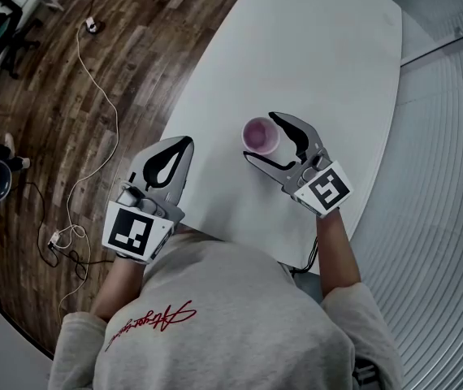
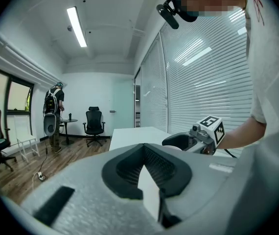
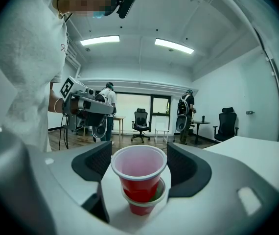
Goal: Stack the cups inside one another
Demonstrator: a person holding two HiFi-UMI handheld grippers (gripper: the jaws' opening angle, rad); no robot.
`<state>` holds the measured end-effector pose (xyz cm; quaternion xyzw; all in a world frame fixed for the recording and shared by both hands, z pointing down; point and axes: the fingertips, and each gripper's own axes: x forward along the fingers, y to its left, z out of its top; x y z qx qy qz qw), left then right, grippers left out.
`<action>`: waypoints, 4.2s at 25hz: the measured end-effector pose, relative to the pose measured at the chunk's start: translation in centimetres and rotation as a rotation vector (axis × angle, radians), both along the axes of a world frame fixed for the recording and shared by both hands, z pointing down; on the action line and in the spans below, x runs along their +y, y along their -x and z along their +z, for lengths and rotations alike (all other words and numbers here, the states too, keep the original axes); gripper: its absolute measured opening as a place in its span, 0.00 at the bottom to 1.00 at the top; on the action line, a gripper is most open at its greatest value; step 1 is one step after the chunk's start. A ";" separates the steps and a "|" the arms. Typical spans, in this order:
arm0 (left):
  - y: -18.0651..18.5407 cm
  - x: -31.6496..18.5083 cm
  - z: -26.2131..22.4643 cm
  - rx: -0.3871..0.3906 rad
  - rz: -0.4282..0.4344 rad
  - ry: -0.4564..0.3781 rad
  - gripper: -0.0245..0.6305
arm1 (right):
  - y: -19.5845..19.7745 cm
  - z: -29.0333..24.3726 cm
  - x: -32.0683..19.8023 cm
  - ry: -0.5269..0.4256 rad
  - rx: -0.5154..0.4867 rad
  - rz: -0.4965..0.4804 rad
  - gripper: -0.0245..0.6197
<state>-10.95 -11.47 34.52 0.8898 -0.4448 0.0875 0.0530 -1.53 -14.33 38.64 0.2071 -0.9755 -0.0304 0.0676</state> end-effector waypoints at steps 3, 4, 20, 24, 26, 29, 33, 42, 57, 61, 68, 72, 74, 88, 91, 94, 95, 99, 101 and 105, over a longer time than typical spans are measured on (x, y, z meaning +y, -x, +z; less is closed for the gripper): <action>0.0 -0.1 0.4 -0.001 0.002 0.006 0.03 | -0.3 0.8 -0.2 0.022 0.017 0.007 0.59; 0.0 -0.1 0.5 -0.004 0.001 0.009 0.03 | -0.3 1.1 -0.3 0.025 0.023 0.007 0.59; 0.2 -0.5 0.7 -0.007 -0.013 0.017 0.03 | -0.4 2.8 -0.9 0.047 0.054 0.012 0.59; 0.2 -0.5 0.7 -0.014 -0.018 0.023 0.03 | -0.5 3.3 -0.9 0.065 0.069 0.019 0.59; 0.2 -0.6 0.6 -0.008 -0.020 0.018 0.03 | -0.6 3.7 -0.9 0.075 0.078 0.022 0.59; 0.0 -0.6 0.2 0.010 -0.013 -0.003 0.03 | -0.7 3.9 -0.9 0.083 0.086 0.029 0.59; 0.1 -0.5 0.4 -0.005 -0.007 0.006 0.03 | -0.8 4.0 -0.9 0.093 0.086 0.035 0.59; 0.1 -0.6 0.0 -0.012 -0.012 0.007 0.03 | -0.9 4.5 -1.1 0.118 0.095 0.039 0.59; 0.2 -0.6 0.4 -0.017 -0.012 0.003 0.03 | -1.3 5.8 -1.3 0.145 0.099 0.057 0.59; 0.2 -0.6 0.3 -0.007 -0.016 -0.007 0.03 | -1.4 5.9 -1.4 0.152 0.094 0.061 0.59; 0.2 -0.6 0.4 -0.012 -0.018 0.006 0.03 | -1.4 6.0 -1.6 0.164 0.080 0.075 0.59; 0.1 -0.8 0.2 -0.001 -0.018 -0.003 0.03 | -1.5 5.9 -1.7 0.168 0.065 0.085 0.59; 0.2 -0.7 0.5 -0.010 -0.012 0.003 0.03 | -1.5 5.8 -1.7 0.170 0.057 0.087 0.59; -0.2 -0.4 0.0 0.000 0.015 -0.006 0.03 | -1.6 4.0 -0.8 0.146 0.023 0.124 0.59; -0.9 -0.5 0.2 0.001 0.024 -0.009 0.03 | -2.3 3.6 -0.6 0.133 0.011 0.141 0.59; -1.3 -0.5 0.2 0.002 0.035 -0.012 0.03 | -2.7 3.1 -0.4 0.120 -0.003 0.161 0.59; -1.4 -0.5 0.2 0.003 0.039 -0.012 0.03 | -2.9 2.8 -0.4 0.116 -0.008 0.169 0.59; -1.9 -0.6 0.1 0.004 0.060 -0.017 0.03 | -3.4 1.7 -0.1 0.102 -0.026 0.195 0.57; -2.3 -0.9 0.1 0.004 0.071 -0.020 0.03 | -3.8 1.4 -0.1 0.093 -0.030 0.209 0.56; -2.9 -1.3 0.0 0.002 0.095 -0.023 0.03 | -4.4 0.7 0.1 0.079 -0.039 0.245 0.54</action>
